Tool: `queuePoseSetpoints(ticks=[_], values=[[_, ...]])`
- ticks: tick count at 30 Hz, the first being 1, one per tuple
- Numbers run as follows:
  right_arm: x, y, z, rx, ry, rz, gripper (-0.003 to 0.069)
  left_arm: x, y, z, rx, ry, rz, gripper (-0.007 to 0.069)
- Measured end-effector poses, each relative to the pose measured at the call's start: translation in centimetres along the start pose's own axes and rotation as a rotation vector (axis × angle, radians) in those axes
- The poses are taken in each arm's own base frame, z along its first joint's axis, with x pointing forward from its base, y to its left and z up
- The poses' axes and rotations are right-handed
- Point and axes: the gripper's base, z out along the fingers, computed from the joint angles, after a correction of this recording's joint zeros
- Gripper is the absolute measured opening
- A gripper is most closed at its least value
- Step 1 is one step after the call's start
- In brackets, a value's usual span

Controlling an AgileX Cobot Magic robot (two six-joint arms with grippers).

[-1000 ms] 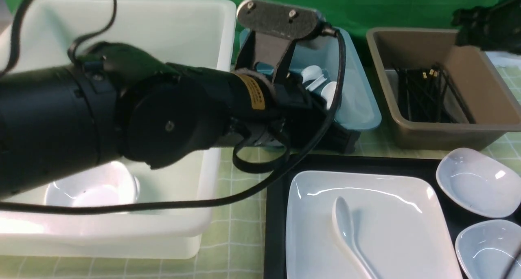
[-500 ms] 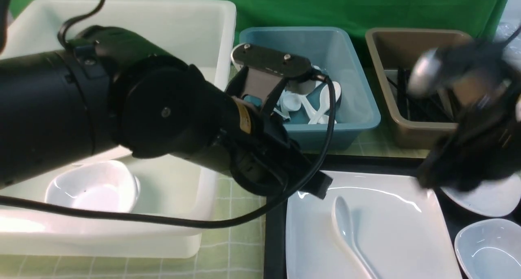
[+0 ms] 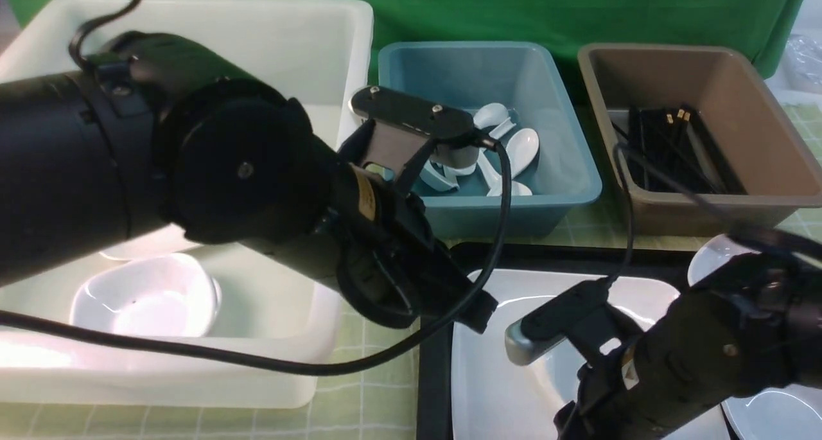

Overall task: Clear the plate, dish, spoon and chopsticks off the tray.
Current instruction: Use the right arm to grab a soup spoon from the plate, then use the right arm to put the soup spoon into the small storage box in the middle

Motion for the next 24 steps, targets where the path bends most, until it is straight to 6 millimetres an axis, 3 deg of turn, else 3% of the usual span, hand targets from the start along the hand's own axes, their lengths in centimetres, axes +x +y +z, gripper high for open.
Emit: queuePoseSetpoints(ticks=[3, 6, 8, 13, 15, 16, 19, 20, 21, 22, 24], values=[[-0.2, 0.0, -0.1, 0.002, -0.012, 0.002, 0.0124, 0.0, 0.2, -0.9, -0.025, -0.022, 0.021, 0.0001], [-0.7, 0.1, -0.8, 0.0, -0.025, -0.001, 0.0069, 0.0, 0.5, -2.0, -0.059, -0.052, 0.03, 0.0001], [-1.5, 0.2, -2.6, -0.003, -0.071, -0.008, 0.007, 0.0, 0.8, -2.8, -0.09, -0.076, 0.026, 0.0001], [-4.9, 0.2, -10.5, 0.016, -0.353, -0.023, 0.007, 0.1, 1.8, -4.3, -0.144, -0.109, -0.004, 0.0001], [-6.7, -0.8, -13.8, 0.045, -0.482, -0.003, 0.007, 0.1, 2.3, -4.4, -0.153, -0.11, -0.031, 0.0001], [-6.9, -1.0, -14.1, 0.051, -0.495, -0.001, 0.007, 0.1, 2.4, -4.4, -0.155, -0.11, -0.032, 0.0001], [-10.8, -4.3, -18.3, 0.115, -0.671, 0.076, 0.007, 0.1, 3.5, -4.5, -0.172, -0.107, -0.076, 0.0001], [-11.1, -4.7, -18.2, 0.12, -0.669, 0.085, 0.007, 0.0, 3.5, -4.5, -0.173, -0.107, -0.08, 0.0001], [-13.6, -6.6, -18.5, 0.148, -0.693, 0.117, 0.007, 0.0, 3.7, -4.5, -0.168, -0.107, -0.089, 0.0001], [-14.5, -7.1, -18.7, 0.154, -0.703, 0.124, 0.007, 0.0, 3.7, -4.5, -0.162, -0.11, -0.089, 0.0001], [-16.9, -8.6, -17.1, 0.164, -0.667, 0.145, 0.007, -0.2, 3.5, -4.5, -0.143, -0.127, -0.083, 0.0001]])
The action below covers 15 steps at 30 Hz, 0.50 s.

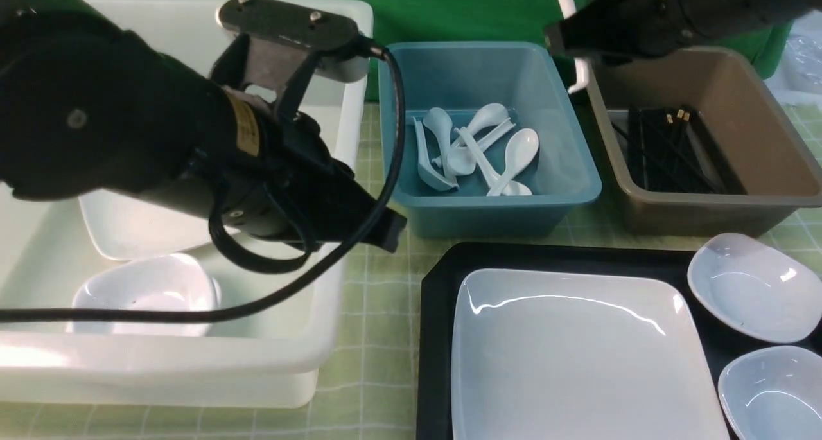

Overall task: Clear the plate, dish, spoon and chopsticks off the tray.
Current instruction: Use the right arm to put the soup spoon into the small storage box in the middle, then use the right arm to grab a small plate from the dinner plate

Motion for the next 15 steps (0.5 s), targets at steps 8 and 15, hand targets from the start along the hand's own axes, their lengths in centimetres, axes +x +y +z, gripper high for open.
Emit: queuePoseSetpoints(ticks=[8, 15], values=[[0.3, -0.9, 11.1, 0.014, 0.177, 0.013, 0.0205, -1.2, -0.4, -0.1, 0.045, -0.129, 0.002, 0.0001], [-0.1, -1.6, 8.1, 0.082, 0.346, -0.074, 0.0407, -1.6, 0.7, -0.1, 0.022, -0.166, -0.04, 0.0001]])
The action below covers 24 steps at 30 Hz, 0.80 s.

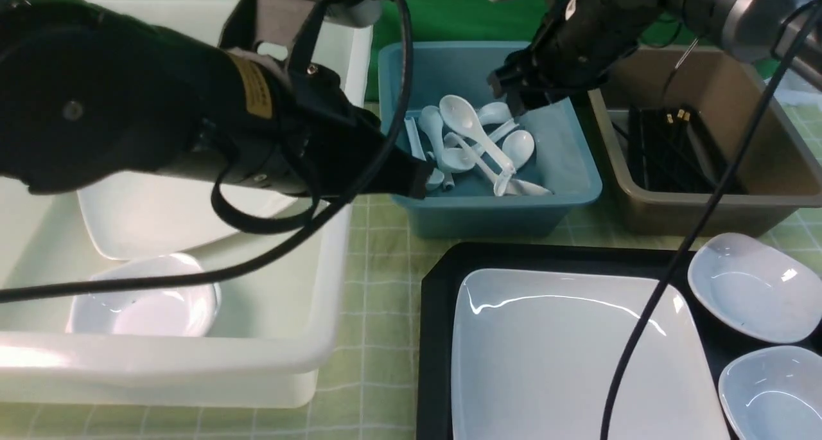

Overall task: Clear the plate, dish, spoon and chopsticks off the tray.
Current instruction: Use the right arm to grab a small plate from the dinner plate

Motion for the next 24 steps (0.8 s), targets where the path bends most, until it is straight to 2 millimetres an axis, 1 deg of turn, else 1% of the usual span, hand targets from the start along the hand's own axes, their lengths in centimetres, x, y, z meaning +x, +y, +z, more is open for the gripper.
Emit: queuePoseSetpoints(ticks=[1, 2, 3, 4, 5, 6, 7, 8, 9, 10, 11, 12, 13, 14, 15, 16, 17, 19, 20, 22, 24], values=[[0.2, -0.1, -0.3, 0.007, 0.025, -0.003, 0.0399, 0.0, 0.0, 0.0, 0.0, 0.001, 0.0, 0.0001], [1.0, -0.9, -2.4, 0.073, 0.092, -0.03, 0.0298, 0.0, 0.9, 0.0, -0.027, 0.012, -0.024, 0.0001], [1.6, -1.7, -4.1, 0.113, 0.112, -0.031, 0.0181, 0.1, 1.4, 0.0, -0.043, 0.023, -0.034, 0.0001], [1.8, -2.0, -4.8, 0.118, 0.108, -0.026, 0.0165, 0.1, 1.5, 0.0, -0.047, 0.028, -0.039, 0.0001], [2.8, -2.9, -7.2, 0.135, 0.097, -0.007, 0.0082, 0.3, 2.3, 0.0, -0.072, 0.059, -0.058, 0.0001], [3.8, -3.5, -8.0, 0.134, 0.106, 0.012, 0.0059, 0.4, 2.6, 0.0, -0.08, 0.074, -0.063, 0.0001], [4.5, -3.8, -9.3, 0.13, 0.097, 0.031, 0.0046, 0.5, 2.9, -0.1, -0.088, 0.083, -0.062, 0.0001], [6.0, -4.4, -9.9, 0.118, 0.122, 0.062, 0.0038, 0.6, 3.1, -0.1, -0.095, 0.098, -0.058, 0.0001], [7.3, -4.7, -11.0, 0.114, 0.126, 0.084, 0.0038, 0.7, 3.3, -0.1, -0.097, 0.115, -0.047, 0.0001], [8.6, -5.0, -11.4, 0.112, 0.148, 0.106, 0.0041, 0.8, 3.3, -0.1, -0.094, 0.123, -0.04, 0.0001], [11.4, -5.0, -11.3, 0.11, 0.214, 0.132, 0.0061, 0.9, 3.2, -0.1, -0.084, 0.13, -0.03, 0.0001], [12.6, -4.9, -11.5, 0.11, 0.23, 0.141, 0.0082, 0.9, 3.2, -0.1, -0.074, 0.133, -0.02, 0.0001], [14.8, -4.6, -10.9, 0.103, 0.293, 0.143, 0.0127, 0.9, 3.0, -0.1, -0.055, 0.136, -0.011, 0.0001], [16.4, -4.3, -10.8, 0.095, 0.324, 0.14, 0.0167, 0.9, 2.9, -0.1, -0.042, 0.137, -0.002, 0.0001], [17.9, -3.9, -10.2, 0.086, 0.372, 0.132, 0.0202, 0.9, 2.8, -0.1, -0.029, 0.138, -0.005, 0.0001], [18.6, -3.7, -10.0, 0.081, 0.39, 0.126, 0.024, 0.9, 2.7, -0.1, -0.026, 0.139, -0.005, 0.0001], [21.0, -2.9, -9.3, 0.067, 0.434, 0.107, 0.0335, 0.9, 2.5, -0.1, -0.001, 0.137, -0.008, 0.0001], [24.4, -1.8, -7.7, 0.047, 0.487, 0.073, 0.0473, 0.8, 2.2, -0.1, 0.03, 0.13, -0.02, 0.0001], [25.4, -1.5, -7.2, 0.041, 0.501, 0.066, 0.0511, 0.8, 2.1, -0.1, 0.042, 0.126, -0.013, 0.0001], [26.9, -1.2, -6.2, 0.036, 0.52, 0.056, 0.0558, 0.8, 1.9, 0.0, 0.068, 0.116, -0.007, 0.0001], [28.5, -1.0, -5.2, 0.038, 0.539, 0.041, 0.0565, 0.9, 1.6, 0.3, 0.102, 0.093, 0.009, 0.0001]])
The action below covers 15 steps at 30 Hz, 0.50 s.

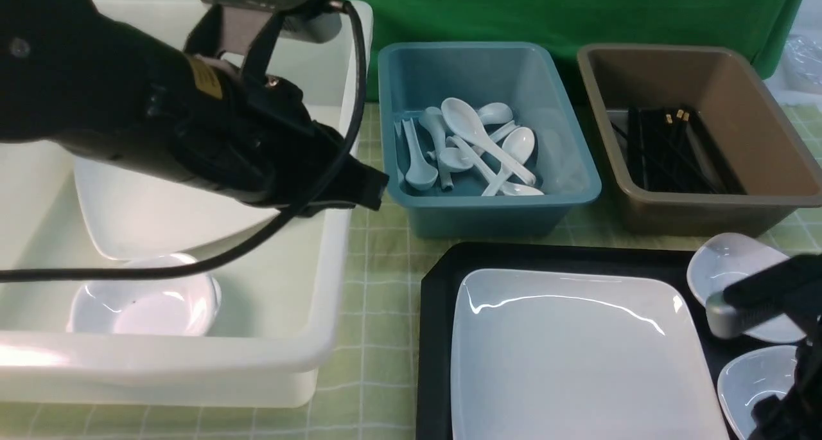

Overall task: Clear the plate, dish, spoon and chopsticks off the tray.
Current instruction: Use the right arm to grab a small plate from the dinner plate

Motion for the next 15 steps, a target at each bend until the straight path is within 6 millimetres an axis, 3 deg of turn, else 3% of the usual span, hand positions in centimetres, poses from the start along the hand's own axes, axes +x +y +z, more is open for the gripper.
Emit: queuePoseSetpoints(ticks=[7, 12, 15], values=[[0.7, 0.3, 2.3, 0.008, -0.049, -0.023, 0.0558, 1.6, -2.6, 3.1, 0.189, 0.013, 0.2, 0.0001], [0.6, 0.2, 3.3, 0.035, -0.072, -0.056, 0.0558, 3.3, -5.7, 6.7, 0.287, 0.133, 0.293, 0.0001], [0.7, 0.2, 4.3, 0.046, -0.033, -0.078, 0.0557, 3.7, -6.0, 7.3, 0.292, 0.157, 0.301, 0.0001]])
